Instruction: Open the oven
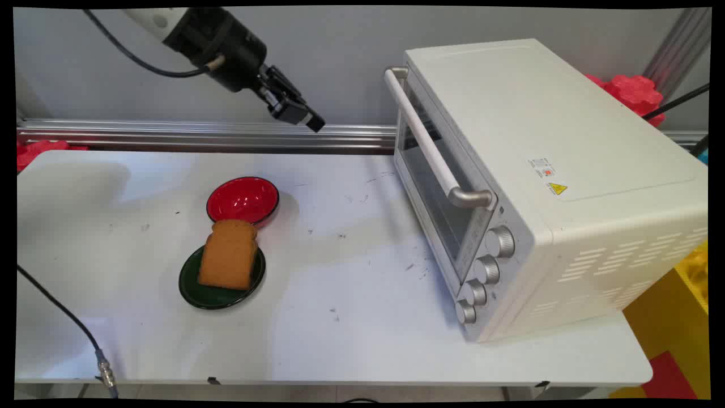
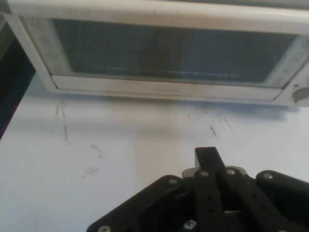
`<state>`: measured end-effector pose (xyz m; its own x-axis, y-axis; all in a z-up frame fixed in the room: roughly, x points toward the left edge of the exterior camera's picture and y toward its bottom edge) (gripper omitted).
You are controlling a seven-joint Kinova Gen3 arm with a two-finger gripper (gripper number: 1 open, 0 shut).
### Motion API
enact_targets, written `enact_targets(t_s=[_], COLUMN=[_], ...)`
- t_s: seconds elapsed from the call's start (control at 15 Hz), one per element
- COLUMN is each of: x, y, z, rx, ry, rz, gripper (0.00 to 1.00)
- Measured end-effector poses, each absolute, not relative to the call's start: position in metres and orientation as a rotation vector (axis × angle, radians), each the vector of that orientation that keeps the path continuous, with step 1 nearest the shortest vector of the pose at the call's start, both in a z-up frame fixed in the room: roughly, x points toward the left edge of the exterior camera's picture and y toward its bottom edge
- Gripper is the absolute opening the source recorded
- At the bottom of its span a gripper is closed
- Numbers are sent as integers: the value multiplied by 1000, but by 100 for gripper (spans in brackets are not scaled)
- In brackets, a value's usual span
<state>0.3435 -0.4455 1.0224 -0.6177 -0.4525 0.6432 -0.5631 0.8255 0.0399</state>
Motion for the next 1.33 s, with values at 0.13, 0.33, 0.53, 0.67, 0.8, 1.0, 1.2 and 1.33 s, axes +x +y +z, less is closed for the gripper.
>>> enact_targets(t_s=[0.13, 0.33, 0.53, 0.67, 0.8, 1.0, 1.2, 1.33], x=[335, 314, 286, 269, 254, 237, 226, 220], y=[-451, -461, -473, -480, -489, -502, -513, -521], z=[1025, 1033, 1045, 1052, 1057, 1061, 1057, 1054], rx=[743, 758, 769, 771, 769, 757, 744, 734], ry=[-2336, -2328, -2326, -2328, -2331, -2344, -2363, -2372], rz=[221, 226, 236, 241, 250, 259, 264, 276], gripper=[0, 0, 0, 0, 0, 0, 0, 0])
